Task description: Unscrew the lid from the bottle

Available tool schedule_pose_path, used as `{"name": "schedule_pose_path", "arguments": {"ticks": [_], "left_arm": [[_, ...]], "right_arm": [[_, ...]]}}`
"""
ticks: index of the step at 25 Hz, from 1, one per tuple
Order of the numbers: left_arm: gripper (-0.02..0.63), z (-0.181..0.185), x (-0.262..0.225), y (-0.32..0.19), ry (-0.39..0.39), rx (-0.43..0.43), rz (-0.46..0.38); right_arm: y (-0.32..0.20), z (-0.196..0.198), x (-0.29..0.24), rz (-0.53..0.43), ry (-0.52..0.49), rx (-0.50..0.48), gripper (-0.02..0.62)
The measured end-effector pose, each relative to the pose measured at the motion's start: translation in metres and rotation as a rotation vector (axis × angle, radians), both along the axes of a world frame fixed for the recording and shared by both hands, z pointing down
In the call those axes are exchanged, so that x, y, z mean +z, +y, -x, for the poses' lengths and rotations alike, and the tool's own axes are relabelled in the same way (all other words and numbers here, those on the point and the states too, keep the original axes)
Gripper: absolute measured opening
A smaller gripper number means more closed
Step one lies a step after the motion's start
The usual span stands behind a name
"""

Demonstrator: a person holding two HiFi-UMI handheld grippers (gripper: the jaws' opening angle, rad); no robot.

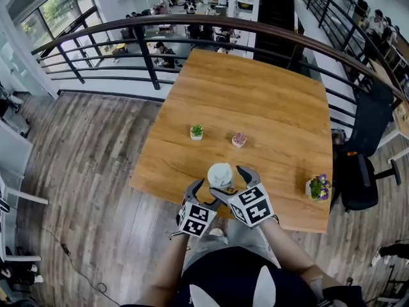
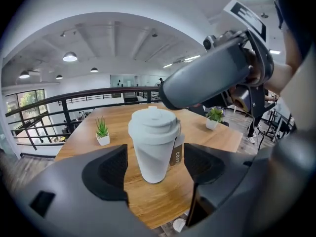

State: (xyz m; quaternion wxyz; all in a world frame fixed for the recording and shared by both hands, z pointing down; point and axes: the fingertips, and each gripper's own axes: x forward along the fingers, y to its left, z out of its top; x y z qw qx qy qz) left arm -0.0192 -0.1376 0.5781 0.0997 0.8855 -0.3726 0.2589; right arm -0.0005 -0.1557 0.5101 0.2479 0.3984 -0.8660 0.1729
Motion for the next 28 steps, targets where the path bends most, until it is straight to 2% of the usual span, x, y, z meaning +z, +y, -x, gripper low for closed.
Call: {"name": "schedule_pose_path", "arguments": {"ticks": [8,14,22,28], "left_arm": [[0.337,-0.006,0.029,-0.007,-0.028,0.001,0.049],[0.338,-0.013,0.038,-0.013,-0.017,-0.005,0.061],[0.337,-0.02,0.044,-0.024,-0.001,0.006,0.043],[0.336,-0.02,0.044,-0.024,0.007,0.008,0.023]], "right_arm": [[-0.016,0.001,0.027,0.067,0.042,0.01,0.456],[-0.023,0.003,0.042,0.111,0.075,0.045,0.457],[-0.023,0.006,0.046,0.107,0.087,0.059,0.428],[-0.021,0.007,0.044,0.102,0.092,0.019,0.42]]}}
